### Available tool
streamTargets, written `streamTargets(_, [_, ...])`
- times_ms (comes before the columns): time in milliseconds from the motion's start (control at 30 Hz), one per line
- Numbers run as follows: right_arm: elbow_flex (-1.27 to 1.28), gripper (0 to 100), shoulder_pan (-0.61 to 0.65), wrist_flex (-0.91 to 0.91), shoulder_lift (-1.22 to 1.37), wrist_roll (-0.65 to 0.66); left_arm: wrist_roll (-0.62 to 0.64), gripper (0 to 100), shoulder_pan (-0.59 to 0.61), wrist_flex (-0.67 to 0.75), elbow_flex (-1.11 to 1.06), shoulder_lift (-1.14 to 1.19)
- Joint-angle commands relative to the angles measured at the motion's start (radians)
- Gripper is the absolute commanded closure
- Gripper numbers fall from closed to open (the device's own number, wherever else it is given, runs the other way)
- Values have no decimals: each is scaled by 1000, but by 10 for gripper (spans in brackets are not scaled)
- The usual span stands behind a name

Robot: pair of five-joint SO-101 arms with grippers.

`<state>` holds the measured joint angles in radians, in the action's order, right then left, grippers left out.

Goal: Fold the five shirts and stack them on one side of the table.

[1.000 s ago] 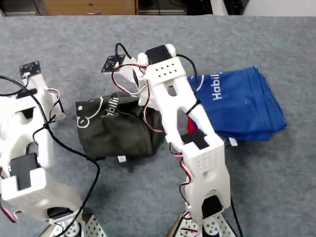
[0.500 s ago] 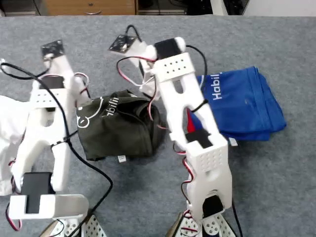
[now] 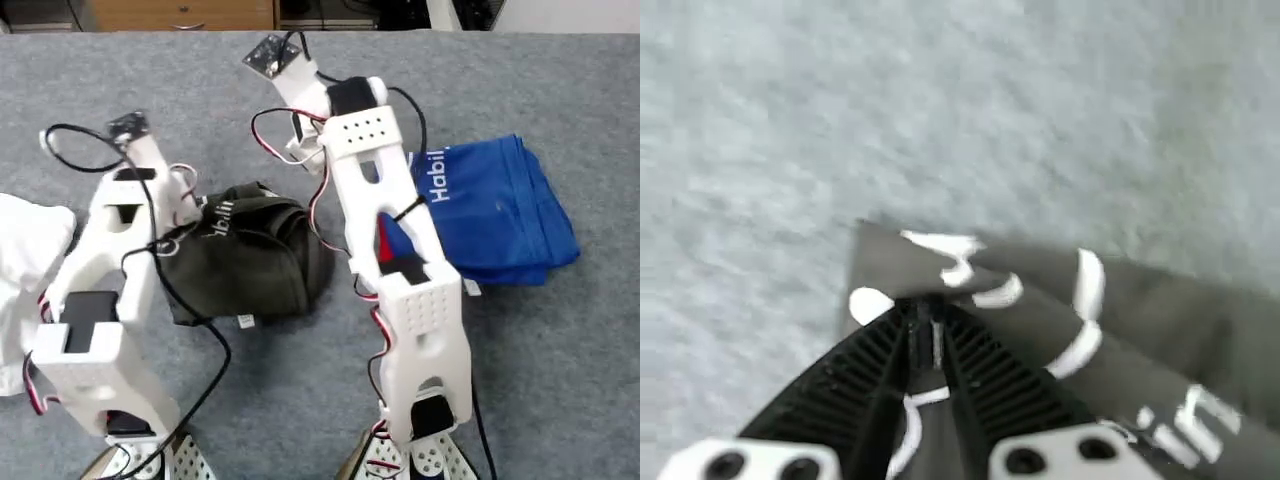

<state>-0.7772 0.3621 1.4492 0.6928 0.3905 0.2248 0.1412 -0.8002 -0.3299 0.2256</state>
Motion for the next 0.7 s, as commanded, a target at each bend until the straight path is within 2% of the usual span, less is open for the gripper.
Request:
streamTargets(0, [-21,994,-12,-41,15,-6,9,981,94,21,74,7])
streamTargets(200, [-21,994,-8,-44,18,12,15,981,167,15,124,30])
streamTargets(467, [-45,994,97,75,13,129,15,981,160,9,126,-13])
streamTargets(667, [-160,995,263,324,5,155,11,981,187,-195,157,-205])
